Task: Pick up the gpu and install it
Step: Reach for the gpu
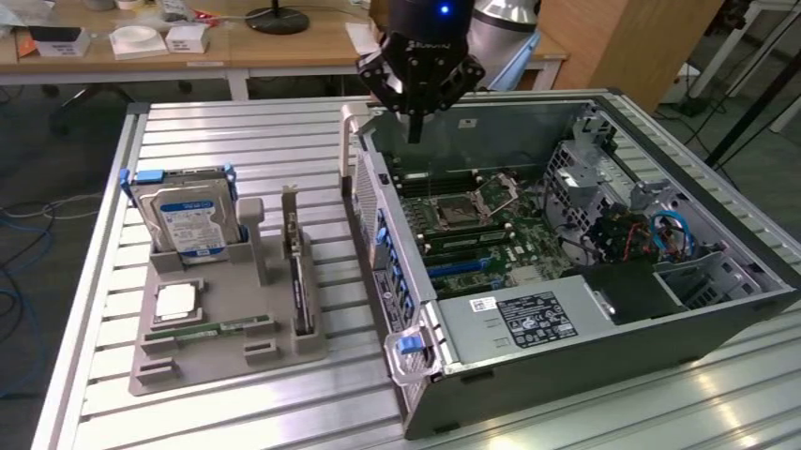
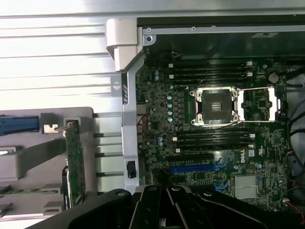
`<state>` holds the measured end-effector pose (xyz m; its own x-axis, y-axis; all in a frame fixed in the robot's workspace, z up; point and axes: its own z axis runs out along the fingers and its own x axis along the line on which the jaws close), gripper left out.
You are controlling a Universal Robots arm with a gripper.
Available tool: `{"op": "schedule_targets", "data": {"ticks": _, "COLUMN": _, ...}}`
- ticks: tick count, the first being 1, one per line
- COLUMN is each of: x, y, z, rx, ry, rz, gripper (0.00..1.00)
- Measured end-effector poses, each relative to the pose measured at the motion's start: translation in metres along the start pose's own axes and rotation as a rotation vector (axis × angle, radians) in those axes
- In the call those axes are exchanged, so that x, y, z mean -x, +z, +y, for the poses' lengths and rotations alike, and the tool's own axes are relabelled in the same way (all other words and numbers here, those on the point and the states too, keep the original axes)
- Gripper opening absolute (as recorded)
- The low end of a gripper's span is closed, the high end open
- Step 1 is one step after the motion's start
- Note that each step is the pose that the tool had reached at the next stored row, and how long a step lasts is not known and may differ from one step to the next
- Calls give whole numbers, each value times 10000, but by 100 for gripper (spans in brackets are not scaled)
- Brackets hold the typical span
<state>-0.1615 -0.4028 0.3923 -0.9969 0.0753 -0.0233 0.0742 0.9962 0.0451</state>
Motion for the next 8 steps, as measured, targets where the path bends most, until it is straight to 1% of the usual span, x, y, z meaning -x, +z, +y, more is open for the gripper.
{"op": "schedule_targets", "data": {"ticks": 8, "x": -43, "y": 0, "z": -9, "rx": 0, "ry": 0, "rz": -1, "gripper": 11}}
